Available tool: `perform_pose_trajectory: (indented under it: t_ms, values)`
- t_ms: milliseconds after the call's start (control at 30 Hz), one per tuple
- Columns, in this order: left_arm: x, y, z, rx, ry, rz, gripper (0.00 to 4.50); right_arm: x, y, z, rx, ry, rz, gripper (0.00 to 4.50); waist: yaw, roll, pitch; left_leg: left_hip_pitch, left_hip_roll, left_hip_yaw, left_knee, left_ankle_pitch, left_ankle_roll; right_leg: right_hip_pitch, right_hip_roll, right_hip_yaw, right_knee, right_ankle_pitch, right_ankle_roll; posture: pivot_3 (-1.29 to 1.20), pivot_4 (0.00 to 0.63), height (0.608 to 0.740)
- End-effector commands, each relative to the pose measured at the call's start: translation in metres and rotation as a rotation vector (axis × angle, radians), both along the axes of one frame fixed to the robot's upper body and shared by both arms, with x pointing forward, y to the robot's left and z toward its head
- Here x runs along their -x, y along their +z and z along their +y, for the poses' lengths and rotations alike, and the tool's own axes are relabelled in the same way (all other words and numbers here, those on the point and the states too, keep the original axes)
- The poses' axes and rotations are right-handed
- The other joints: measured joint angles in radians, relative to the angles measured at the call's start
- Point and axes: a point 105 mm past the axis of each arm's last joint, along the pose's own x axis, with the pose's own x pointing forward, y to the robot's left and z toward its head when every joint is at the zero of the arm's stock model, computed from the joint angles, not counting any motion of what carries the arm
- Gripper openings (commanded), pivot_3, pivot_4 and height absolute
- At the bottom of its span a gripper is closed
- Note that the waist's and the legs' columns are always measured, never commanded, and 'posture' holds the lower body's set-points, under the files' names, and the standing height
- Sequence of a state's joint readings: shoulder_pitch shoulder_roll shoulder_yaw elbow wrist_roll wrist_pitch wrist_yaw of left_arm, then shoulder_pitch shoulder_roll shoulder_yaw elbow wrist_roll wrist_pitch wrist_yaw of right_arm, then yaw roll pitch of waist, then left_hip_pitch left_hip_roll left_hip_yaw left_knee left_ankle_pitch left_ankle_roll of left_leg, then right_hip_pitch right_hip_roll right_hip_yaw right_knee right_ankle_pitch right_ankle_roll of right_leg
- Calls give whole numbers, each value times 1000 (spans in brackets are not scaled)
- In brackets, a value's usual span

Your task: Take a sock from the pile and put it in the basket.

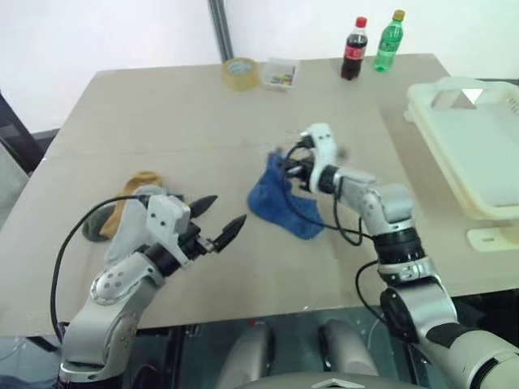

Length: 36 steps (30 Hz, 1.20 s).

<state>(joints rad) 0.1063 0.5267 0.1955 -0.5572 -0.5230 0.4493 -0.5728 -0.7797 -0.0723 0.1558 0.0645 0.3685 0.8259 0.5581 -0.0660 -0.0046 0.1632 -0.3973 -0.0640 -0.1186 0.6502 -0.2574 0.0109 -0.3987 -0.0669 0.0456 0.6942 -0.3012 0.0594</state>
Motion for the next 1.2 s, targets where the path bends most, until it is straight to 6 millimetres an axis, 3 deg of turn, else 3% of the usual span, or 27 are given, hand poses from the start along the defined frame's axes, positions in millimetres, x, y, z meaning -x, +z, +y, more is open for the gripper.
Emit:
perform_pose_trajectory:
  t_ms: [33, 167, 333, 533, 633, 700, 800, 900, 1000, 1133, 1200]
  values:
    - [0, 4, 3, -21, -2, -18, 4214, 13, 15, 4, -25, 89, -66, 40, 3, 0, 0, 0, 0, 0, 0, 0, 0, 0, 0, 0, 0, 0, 0, 0, 150, 740]
    - [1, 3, 5, -27, -2, -12, 4214, -6, 25, -2, -26, -10, -177, 40, 10, 0, 0, 0, 0, 0, 0, 0, -1, 0, -1, 0, 0, 0, 0, 0, 150, 740]
    - [2, 2, 5, -27, 2, -9, 4214, 0, 79, 6, -275, -4, -289, 40, 5, 0, 0, 0, 0, 0, -1, 2, -4, -1, -1, 1, 0, 0, 0, 0, 150, 740]
    - [2, 1, 6, -26, 6, -5, 4214, 3, 97, 8, -395, 2, -341, 40, 9, 0, 0, 0, 0, 0, -1, 2, -3, -1, -1, 0, 0, 0, 0, 0, 150, 740]
    - [2, 0, 6, -26, 6, -4, 4214, -14, 84, 2, -381, -85, -268, 40, 10, 0, 0, 0, 0, 0, -1, 2, -3, -1, -1, 0, 0, 0, 0, 0, 150, 740]
    - [2, -1, 6, -27, 6, -2, 4214, -42, 42, -11, -265, -238, -109, 40, 10, 0, 0, 0, 0, 0, -1, 2, -4, -1, -1, 0, 0, 0, 0, 0, 150, 740]
    - [1, -1, 6, -28, 5, -2, 4214, -65, -14, -41, -132, -445, 111, 40, 15, -1, 0, 0, -1, 0, -1, 2, -4, -1, -1, 0, 0, 0, 0, 0, 150, 740]
    - [1, -2, 6, -36, 2, 0, 4214, -74, -58, -77, 0, -638, 247, 40, 24, 0, 0, 0, -1, 0, -1, 2, -4, -1, -1, 0, 0, 0, 0, 0, 150, 740]
    - [2, -2, 7, -35, 4, 0, 4214, -65, -66, -86, 24, -640, 287, 40, 22, 0, -1, -1, -1, 2, -1, 2, -4, -2, -1, 1, 0, 0, 0, 0, 150, 740]
    - [1, -1, 9, -39, 4, 1, 4214, -35, -66, -80, 110, -493, 255, 1291, 24, -1, -1, -1, -1, 1, -1, 2, -4, -1, -1, 1, 0, 0, 0, 0, 150, 740]
    - [-1, -1, 9, -41, 2, 1, 4214, -25, -61, -82, 160, -459, 176, 1693, 27, -1, -1, 0, -1, 0, -1, 0, -1, 0, -1, 0, -1, 0, 0, 0, 150, 740]
